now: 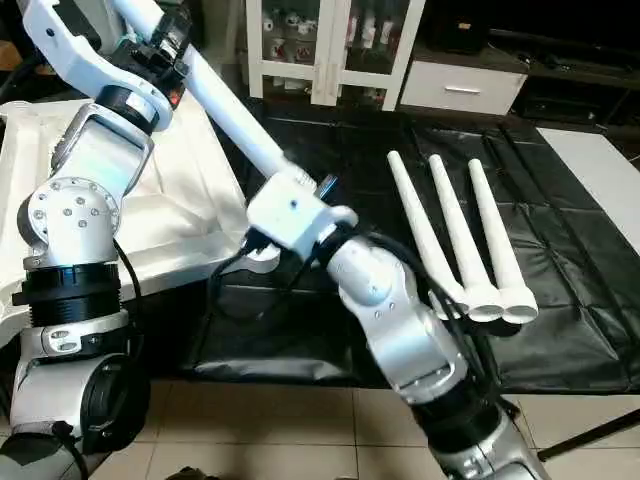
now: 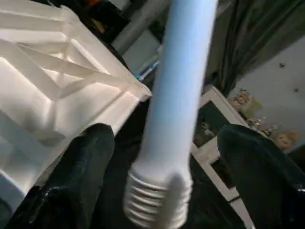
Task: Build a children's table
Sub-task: Pick table leg
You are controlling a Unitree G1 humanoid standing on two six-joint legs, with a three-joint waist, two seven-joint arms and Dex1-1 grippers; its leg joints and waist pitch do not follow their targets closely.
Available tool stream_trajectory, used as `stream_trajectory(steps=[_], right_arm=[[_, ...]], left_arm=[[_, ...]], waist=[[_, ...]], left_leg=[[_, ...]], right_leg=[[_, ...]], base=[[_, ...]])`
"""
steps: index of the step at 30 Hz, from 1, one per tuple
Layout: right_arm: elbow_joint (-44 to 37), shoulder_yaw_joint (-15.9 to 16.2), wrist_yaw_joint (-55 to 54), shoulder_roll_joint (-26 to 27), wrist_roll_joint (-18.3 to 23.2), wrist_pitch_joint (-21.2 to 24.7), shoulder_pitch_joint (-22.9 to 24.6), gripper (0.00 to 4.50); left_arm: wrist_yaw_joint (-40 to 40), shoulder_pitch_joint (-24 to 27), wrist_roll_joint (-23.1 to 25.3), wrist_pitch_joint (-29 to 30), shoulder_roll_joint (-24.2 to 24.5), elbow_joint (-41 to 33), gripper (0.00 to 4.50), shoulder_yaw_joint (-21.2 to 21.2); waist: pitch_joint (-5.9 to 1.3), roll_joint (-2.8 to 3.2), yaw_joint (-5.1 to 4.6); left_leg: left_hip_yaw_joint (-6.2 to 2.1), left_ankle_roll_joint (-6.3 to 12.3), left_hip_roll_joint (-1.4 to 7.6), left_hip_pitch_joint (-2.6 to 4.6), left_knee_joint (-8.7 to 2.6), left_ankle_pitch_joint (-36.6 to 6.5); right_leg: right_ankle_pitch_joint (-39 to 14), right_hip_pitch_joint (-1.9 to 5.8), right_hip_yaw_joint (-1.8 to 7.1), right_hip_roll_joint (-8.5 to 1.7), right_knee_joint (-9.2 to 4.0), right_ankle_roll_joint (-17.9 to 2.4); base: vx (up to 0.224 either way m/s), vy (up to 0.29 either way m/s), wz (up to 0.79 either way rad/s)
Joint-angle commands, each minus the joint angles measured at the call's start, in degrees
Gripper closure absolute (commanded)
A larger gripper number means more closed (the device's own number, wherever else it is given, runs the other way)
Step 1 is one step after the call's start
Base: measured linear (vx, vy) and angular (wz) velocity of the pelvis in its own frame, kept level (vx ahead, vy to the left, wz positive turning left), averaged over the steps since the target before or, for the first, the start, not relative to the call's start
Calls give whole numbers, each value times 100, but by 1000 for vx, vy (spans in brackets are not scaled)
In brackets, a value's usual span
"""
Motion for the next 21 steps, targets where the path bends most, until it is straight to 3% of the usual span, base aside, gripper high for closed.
stream_trajectory(steps=[1, 3, 4, 7, 8, 9, 12, 20, 21], right_arm=[[112, -89, -50, -30, -66, -74, -83, 64], [160, -89, -71, -19, -88, -108, -140, 64], [167, -102, -83, -1, -84, -121, -171, 64], [-36, -223, 22, 112, 237, -230, -114, 64], [-154, -185, 147, 93, 324, -276, -20, 64], [-241, -86, 291, 35, 347, -337, 87, 64], [-236, 124, 335, -82, 104, -460, 274, 64], [-140, 35, 202, -8, 30, -376, 171, 64], [-143, 37, 213, -10, 25, -391, 167, 64]], left_arm=[[-7, -57, -90, 102, -48, -205, 278, -139], [8, -69, -139, 196, -54, -286, 278, -160], [42, -90, -168, 253, -57, -326, 278, -158], [483, -294, -178, 533, -68, -379, 278, -84], [696, -373, -156, 598, -73, -345, 278, -20], [848, -438, -173, 641, -83, -308, 278, 50], [1097, -544, -185, 700, -83, -277, 278, 173], [1181, -543, -203, 808, -83, -399, 278, 200], [1216, -539, -232, 839, -90, -412, 278, 211]], waist=[[-413, 104, 1], [-409, 108, 1], [-410, 71, -7], [-407, 77, -4], [-401, 29, -15], [-399, 61, 8], [-395, 27, 10], [-395, 20, -3], [-400, -6, 0]], left_leg=[[-81, -468, 187, 177, -414, -746], [-78, -452, 188, 171, -414, -731], [-75, -432, 192, 170, -415, -728], [-68, -407, 193, 173, -407, -779], [-66, -371, 195, 175, -411, -829], [-83, -345, 204, 172, -410, -808], [-76, -345, 194, 160, -404, -735], [-75, -334, 188, 154, -404, -738], [-73, -317, 189, 154, -399, -707]], right_leg=[[520, 239, 184, -305, -331, -1043], [532, 242, 187, -307, -332, -1046], [535, 244, 184, -304, -335, -1044], [449, 238, 189, -313, -330, -1033], [352, 237, 190, -307, -346, -1003], [345, 243, 190, -317, -340, -980], [348, 244, 188, -316, -351, -960], [150, 218, 189, -308, -361, -962], [203, 228, 189, -310, -352, -960]], base=[[0, 0, 0], [0, 0, 0], [0, 0, 0], [0, 0, 0], [0, 0, 0], [0, 0, 0], [0, 0, 0], [0, 0, 0], [0, 0, 0]])
